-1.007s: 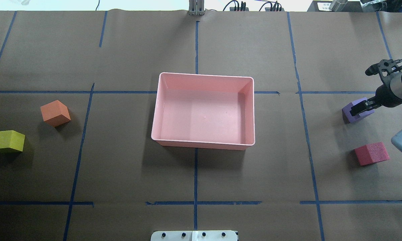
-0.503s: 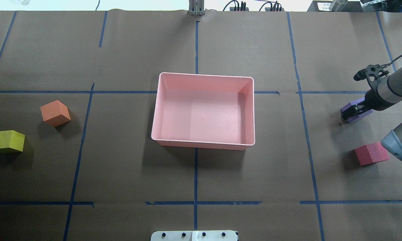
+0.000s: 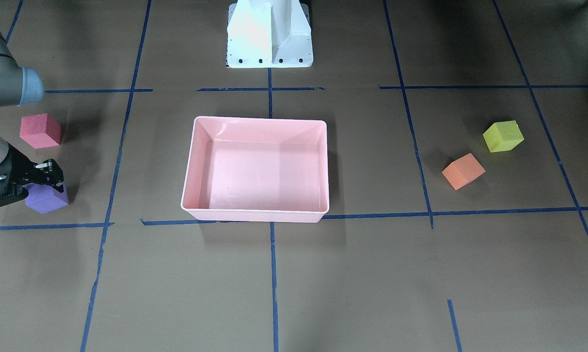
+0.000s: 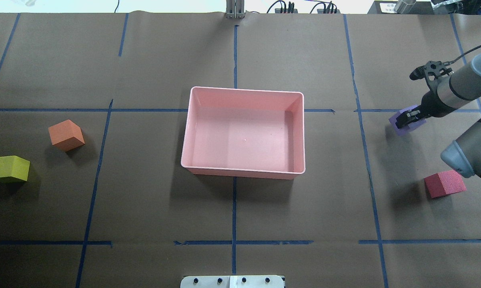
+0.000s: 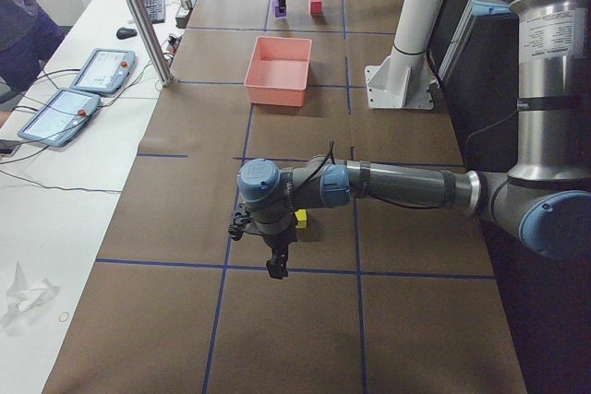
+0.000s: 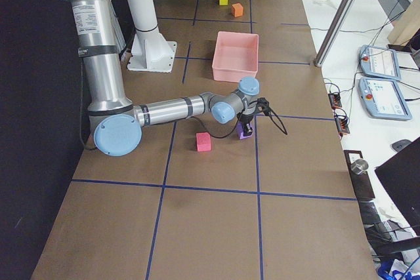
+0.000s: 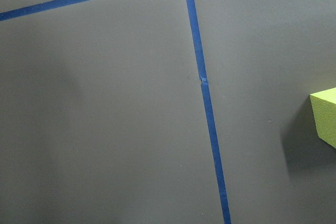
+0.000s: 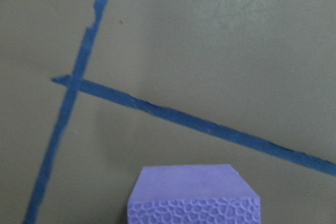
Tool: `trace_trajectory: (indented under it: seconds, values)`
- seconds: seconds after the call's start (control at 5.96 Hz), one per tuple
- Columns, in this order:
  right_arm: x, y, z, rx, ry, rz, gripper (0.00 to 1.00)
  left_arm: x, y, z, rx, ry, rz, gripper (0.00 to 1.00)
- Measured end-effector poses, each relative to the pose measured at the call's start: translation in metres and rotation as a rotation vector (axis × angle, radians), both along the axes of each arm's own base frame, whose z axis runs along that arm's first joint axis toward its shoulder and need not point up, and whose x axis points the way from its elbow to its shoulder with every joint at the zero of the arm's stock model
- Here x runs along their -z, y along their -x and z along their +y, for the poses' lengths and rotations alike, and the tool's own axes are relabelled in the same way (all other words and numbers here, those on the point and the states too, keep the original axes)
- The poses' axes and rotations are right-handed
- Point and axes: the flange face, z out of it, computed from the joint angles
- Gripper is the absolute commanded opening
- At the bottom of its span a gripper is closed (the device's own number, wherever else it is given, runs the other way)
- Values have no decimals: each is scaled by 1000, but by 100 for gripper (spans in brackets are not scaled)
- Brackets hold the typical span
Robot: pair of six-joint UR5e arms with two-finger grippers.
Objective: Place blocks into pink bin with both arms
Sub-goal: 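Carry the purple cube with the right gripper over the pink bin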
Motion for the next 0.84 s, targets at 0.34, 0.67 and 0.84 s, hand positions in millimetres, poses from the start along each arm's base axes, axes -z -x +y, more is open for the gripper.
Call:
trace_trajectory:
  seconds: [0.34,0.67,0.84]
  values:
    - [101,24,-28,-71,51,-45,30,3,0,0,1,-6,0,100]
    - [229,72,-27,-183,182,-101,31,11,0,-1,1,-24,0,100]
    - [288,112,-12,-239,237,-117,34,14,0,-2,1,-29,1,100]
